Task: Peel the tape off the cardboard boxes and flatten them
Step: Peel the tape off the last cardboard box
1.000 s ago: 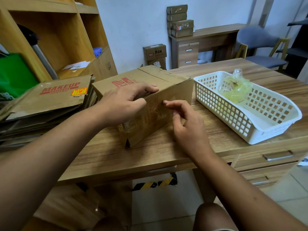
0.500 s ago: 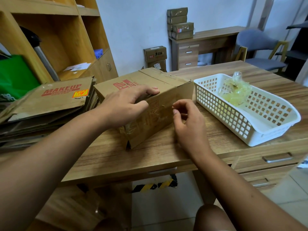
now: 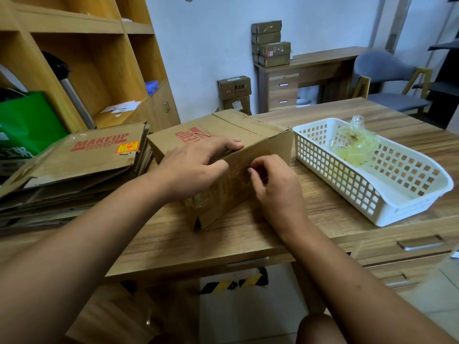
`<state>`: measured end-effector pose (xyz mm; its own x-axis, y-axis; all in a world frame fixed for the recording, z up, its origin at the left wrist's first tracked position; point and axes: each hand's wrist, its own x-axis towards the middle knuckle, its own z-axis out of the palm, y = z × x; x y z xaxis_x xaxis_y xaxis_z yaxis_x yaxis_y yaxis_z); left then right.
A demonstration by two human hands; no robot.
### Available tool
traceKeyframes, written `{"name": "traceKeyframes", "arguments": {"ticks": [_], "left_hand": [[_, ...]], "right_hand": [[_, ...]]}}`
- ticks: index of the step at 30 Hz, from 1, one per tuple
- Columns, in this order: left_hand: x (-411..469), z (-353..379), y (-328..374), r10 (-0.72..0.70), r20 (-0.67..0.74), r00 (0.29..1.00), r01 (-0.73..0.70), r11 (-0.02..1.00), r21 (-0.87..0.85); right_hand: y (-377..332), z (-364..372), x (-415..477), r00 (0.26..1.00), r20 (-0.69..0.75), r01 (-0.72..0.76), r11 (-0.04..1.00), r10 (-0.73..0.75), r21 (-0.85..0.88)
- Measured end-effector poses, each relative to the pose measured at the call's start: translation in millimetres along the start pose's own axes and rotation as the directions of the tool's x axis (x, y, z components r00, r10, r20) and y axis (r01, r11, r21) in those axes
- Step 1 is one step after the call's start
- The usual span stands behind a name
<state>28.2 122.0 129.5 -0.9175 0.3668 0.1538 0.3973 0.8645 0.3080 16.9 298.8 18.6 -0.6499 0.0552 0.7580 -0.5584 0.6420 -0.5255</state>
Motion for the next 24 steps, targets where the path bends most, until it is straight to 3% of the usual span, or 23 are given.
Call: {"name": "traceKeyframes", "arguments": {"ticks": [10,24], "left_hand": [[0.9,1.2,-0.4,-0.003,-0.001,1.000,0.003,1.000,-0.002],[3.3,3.1,-1.6,-0.014,-0.029,1.000,0.013,1.000,-0.026]], "right_hand": [[-2.2,-0.6,4.4,0.998,0.062,-0.004,0.997,0.008,-0.072],[-21.2,-6.8,-22.7,0.963,0.191,-0.204,0.978,0.191,0.048]]}}
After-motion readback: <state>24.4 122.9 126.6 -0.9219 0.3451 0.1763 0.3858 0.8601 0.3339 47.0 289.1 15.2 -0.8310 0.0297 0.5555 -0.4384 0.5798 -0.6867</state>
